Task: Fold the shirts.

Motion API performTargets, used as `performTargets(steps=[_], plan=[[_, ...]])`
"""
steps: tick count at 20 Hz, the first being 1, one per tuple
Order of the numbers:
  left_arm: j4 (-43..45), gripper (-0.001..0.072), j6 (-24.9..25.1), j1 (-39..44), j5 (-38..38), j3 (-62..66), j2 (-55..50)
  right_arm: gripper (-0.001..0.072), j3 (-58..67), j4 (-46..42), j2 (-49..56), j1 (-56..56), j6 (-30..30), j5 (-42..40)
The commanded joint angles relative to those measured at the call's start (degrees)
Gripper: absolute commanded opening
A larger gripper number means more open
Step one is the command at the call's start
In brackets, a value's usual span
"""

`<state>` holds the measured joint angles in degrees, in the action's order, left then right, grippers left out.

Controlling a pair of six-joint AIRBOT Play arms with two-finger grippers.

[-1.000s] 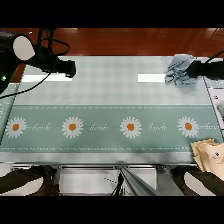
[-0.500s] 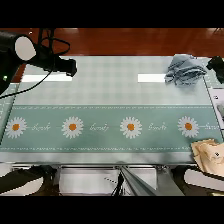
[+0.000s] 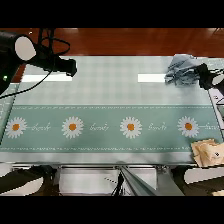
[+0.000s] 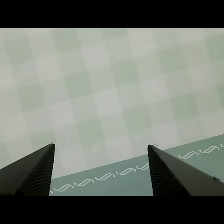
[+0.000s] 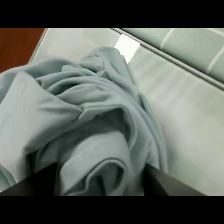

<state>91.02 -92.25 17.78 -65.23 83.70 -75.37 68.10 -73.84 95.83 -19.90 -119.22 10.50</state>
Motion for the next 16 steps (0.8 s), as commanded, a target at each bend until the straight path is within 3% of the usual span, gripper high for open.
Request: performTargets(steps=[1,2,3,4,6,10,16], plan=[[-0.02,0.0715,0.00,0.04,0.02,0.04,-0.04,0.0580,0.04,1.75,4.33,2.51,-0.17,-10.71],[0.00,0.0715,0.00,0.04,-0.04,0.04,-0.04,0.0512,0.04,1.84,5.07,3.04,-0.46,-10.97],[0.00,0.0715,0.00,0.04,-0.04,0.04,-0.04,0.0300,0.04,1.79,5.31,3.45,-0.46,-10.86],[0.00,0.0715,0.00,0.04,-0.11,0.07,-0.02,0.0022,0.04,1.84,4.92,3.82,-0.52,-10.75],[-0.35,0.0715,0.00,0.20,-1.29,0.15,0.33,0.0023,0.04,0.81,2.12,4.46,-0.09,-11.96],[-5.99,0.0714,0.02,0.24,-6.47,4.72,0.92,0.0023,0.04,-9.27,-10.29,4.52,1.84,-13.09],[-18.84,0.0714,0.00,0.22,-7.67,19.50,5.35,0.0023,0.04,-9.29,-35.89,10.40,4.74,-13.03]])
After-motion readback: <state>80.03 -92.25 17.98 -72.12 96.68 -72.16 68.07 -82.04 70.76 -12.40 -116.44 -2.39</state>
